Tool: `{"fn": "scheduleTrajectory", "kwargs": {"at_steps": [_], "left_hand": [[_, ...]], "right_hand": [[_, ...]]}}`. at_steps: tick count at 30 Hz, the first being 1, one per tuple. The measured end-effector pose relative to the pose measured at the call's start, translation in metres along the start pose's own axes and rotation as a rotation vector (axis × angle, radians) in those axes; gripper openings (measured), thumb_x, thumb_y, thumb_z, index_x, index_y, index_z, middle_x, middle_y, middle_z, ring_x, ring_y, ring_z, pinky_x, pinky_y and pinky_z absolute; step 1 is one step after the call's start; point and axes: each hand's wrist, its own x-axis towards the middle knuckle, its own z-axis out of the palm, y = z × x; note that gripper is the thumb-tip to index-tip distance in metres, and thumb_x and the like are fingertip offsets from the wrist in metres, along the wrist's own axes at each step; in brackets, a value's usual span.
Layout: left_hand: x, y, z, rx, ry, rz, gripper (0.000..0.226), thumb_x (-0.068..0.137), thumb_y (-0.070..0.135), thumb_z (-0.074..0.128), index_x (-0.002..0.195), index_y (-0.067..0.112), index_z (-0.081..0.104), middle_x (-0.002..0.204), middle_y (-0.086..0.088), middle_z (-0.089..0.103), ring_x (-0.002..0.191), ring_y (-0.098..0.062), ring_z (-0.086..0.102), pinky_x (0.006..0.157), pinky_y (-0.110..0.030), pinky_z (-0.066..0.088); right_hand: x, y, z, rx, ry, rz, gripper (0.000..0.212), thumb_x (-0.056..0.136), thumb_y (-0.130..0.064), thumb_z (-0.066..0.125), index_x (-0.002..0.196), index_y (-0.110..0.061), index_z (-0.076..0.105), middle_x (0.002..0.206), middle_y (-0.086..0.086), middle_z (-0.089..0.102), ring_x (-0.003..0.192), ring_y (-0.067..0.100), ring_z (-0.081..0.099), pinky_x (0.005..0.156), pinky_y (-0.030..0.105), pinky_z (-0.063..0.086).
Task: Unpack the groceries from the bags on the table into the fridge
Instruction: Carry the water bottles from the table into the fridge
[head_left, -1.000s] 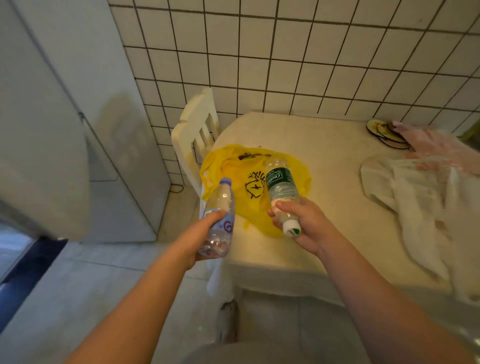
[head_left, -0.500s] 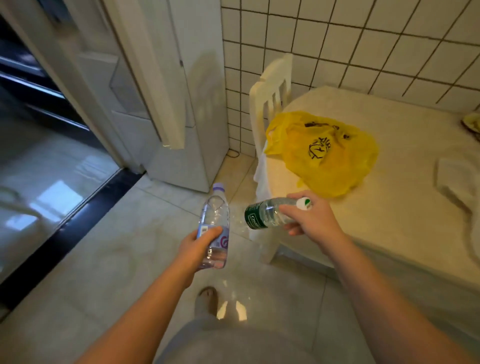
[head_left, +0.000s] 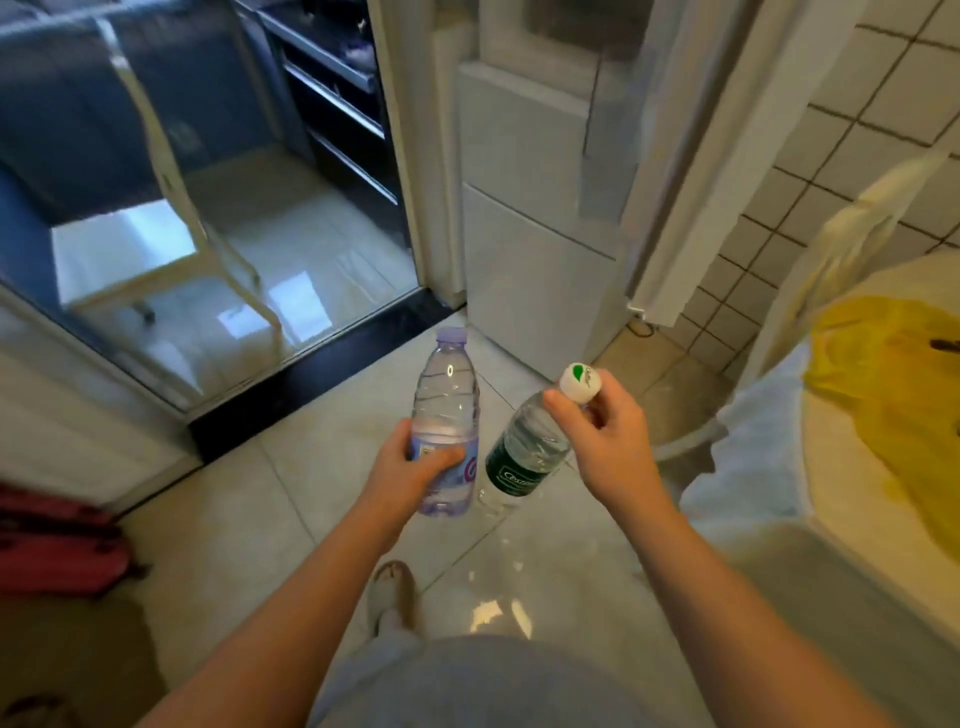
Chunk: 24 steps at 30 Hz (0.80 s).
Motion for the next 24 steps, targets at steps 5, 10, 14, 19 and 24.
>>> {"fn": "scheduleTrajectory", "kwargs": {"at_steps": [5, 10, 14, 19, 24], "left_hand": [[0.072, 0.046, -0.091, -0.003, 0.004, 0.113, 0.065, 0.051, 0.042, 0.081, 0.112, 0.030, 0.059, 0.109, -0.004, 0.072, 0.100, -0.024, 0.071, 0.090, -0.046, 0.058], [0.142, 0.099, -0.170, 0.052, -0.017, 0.179, 0.064, 0.054, 0.042, 0.079, 0.114, 0.034, 0.058, 0.111, 0.000, 0.071, 0.103, -0.022, 0.069, 0.095, -0.049, 0.056], [0.187, 0.135, -0.199, 0.039, -0.019, 0.225, 0.061, 0.055, 0.035, 0.078, 0.113, 0.027, 0.060, 0.105, -0.004, 0.072, 0.100, -0.027, 0.069, 0.093, -0.050, 0.056], [0.245, 0.186, -0.195, 0.018, -0.060, 0.322, 0.048, 0.067, 0.011, 0.077, 0.110, 0.025, 0.060, 0.096, 0.005, 0.073, 0.086, -0.010, 0.070, 0.076, -0.031, 0.056], [0.312, 0.248, -0.170, 0.038, -0.139, 0.412, 0.060, 0.061, 0.024, 0.078, 0.118, 0.021, 0.059, 0.105, -0.003, 0.072, 0.098, -0.025, 0.070, 0.085, -0.041, 0.058]], "right_hand": [[0.067, -0.024, 0.103, 0.057, -0.002, -0.003, 0.016, 0.090, -0.032, 0.070, 0.102, -0.023, 0.066, 0.093, -0.003, 0.067, 0.090, 0.022, 0.063, 0.079, 0.039, 0.054], [0.131, -0.052, 0.184, 0.060, 0.011, 0.006, 0.016, 0.091, -0.030, 0.067, 0.105, -0.023, 0.065, 0.097, -0.007, 0.068, 0.096, 0.017, 0.065, 0.081, 0.031, 0.056], [0.180, -0.075, 0.219, 0.077, 0.070, -0.025, 0.014, 0.092, -0.025, 0.068, 0.104, -0.021, 0.066, 0.094, -0.007, 0.068, 0.088, 0.008, 0.064, 0.076, 0.023, 0.055], [0.246, -0.103, 0.234, 0.125, 0.148, -0.092, 0.017, 0.092, -0.018, 0.067, 0.106, -0.010, 0.067, 0.094, 0.001, 0.070, 0.085, 0.008, 0.064, 0.075, 0.024, 0.055], [0.329, -0.122, 0.228, 0.196, 0.230, -0.175, 0.017, 0.092, -0.014, 0.068, 0.105, -0.003, 0.066, 0.091, 0.007, 0.069, 0.085, 0.008, 0.062, 0.079, 0.027, 0.054]]}}
